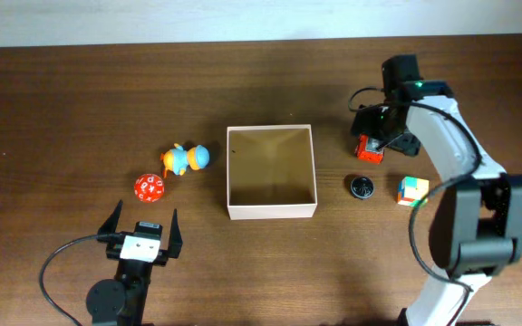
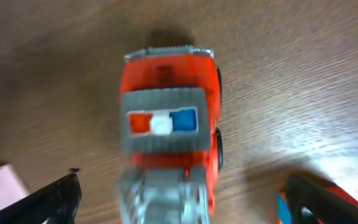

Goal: Pack container
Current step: 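Lower the right gripper and grasp the red fire truck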

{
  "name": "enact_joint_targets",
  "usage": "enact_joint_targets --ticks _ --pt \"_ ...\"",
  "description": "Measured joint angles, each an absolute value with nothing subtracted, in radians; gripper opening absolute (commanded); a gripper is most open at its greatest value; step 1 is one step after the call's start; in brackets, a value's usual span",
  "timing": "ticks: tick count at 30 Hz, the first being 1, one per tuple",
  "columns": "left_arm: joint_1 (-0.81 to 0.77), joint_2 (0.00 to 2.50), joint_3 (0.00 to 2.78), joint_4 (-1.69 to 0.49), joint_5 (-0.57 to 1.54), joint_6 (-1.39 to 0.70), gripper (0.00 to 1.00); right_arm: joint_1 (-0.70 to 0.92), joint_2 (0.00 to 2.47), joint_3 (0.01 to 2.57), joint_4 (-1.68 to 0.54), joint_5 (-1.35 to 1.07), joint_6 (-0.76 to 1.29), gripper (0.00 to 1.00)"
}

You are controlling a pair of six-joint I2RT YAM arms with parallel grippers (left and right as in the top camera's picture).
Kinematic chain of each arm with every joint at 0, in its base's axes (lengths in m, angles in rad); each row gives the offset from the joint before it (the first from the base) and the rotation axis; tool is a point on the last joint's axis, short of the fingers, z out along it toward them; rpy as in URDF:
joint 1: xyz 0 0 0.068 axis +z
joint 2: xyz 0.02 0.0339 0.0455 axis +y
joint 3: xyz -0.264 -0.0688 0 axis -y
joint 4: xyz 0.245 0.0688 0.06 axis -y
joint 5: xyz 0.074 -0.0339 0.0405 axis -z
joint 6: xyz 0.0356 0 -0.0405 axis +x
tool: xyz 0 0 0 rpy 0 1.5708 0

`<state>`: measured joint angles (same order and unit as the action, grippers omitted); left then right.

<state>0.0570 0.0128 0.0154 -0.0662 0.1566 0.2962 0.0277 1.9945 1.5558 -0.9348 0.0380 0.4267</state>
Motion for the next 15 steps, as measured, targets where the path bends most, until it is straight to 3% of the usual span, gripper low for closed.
enact_joint_targets --ticks 15 --pt "0.057 0.013 0.015 -0.066 0.157 0.296 0.99 0.028 2.07 1.556 -0.858 0.026 0.304 0.99"
